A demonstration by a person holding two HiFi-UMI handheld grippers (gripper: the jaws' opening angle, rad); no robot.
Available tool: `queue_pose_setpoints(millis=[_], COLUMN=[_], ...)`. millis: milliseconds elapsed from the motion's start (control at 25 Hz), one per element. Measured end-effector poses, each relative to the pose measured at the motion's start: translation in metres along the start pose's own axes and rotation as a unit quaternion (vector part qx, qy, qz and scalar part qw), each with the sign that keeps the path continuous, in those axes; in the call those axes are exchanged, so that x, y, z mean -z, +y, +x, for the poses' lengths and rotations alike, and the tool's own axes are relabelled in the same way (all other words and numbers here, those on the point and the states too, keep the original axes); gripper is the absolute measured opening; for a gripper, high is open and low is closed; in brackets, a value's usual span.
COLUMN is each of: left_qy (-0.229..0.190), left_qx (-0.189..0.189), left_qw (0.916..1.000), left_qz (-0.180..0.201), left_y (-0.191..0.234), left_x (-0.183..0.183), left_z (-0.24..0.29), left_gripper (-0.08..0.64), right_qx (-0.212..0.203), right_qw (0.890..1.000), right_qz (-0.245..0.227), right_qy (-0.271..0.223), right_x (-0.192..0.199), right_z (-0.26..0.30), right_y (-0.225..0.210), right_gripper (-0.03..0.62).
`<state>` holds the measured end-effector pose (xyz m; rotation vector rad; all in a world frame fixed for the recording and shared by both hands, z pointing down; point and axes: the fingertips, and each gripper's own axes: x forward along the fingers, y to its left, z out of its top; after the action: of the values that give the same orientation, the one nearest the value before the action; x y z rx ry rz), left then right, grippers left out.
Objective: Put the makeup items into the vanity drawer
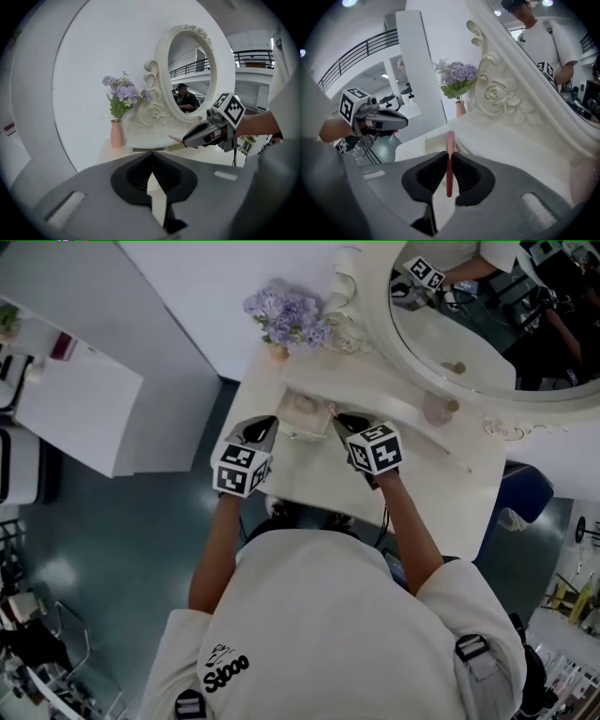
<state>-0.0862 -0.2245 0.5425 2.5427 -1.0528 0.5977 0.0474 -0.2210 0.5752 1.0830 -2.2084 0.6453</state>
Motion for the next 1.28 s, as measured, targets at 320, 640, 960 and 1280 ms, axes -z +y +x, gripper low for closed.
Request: queue_pose_setpoints(millis=[320,640,960,1280], left_qy=[0.003,0.012,0.022,0.025], left_qx=[-0.035,-0.039,-0.029,-0.025], left_qw=[0.9990,0.9983,0.9980,0.9980], left_qz=[-0.026,-0.041,-0.051,-0.053], left_y=[0.050,0.067,0.063,0.058], left_x=[0.005,0.011,0.021,0.024], left_z=[-0.014,-0.011,-0.006,-0.006], left_gripper=[0.020,0.020,0.020,0.020], right_qx=[-0.020,-0.065,-0.064,-0.059], right_qw=[0.988,0.974,0.951,0.957], right_qz=[-0.135,-0.146,-0.221,-0.211], right_qy=[0.073,0.158,0.207,0.191], right_x=[-0.019,0.006,0.011,0.010], right_z=[0.062,0.099,0.123,0.117], right_y=[0.015,0.026,0.030,0.029], right_gripper=[0.048,0.049,0.058,0.112])
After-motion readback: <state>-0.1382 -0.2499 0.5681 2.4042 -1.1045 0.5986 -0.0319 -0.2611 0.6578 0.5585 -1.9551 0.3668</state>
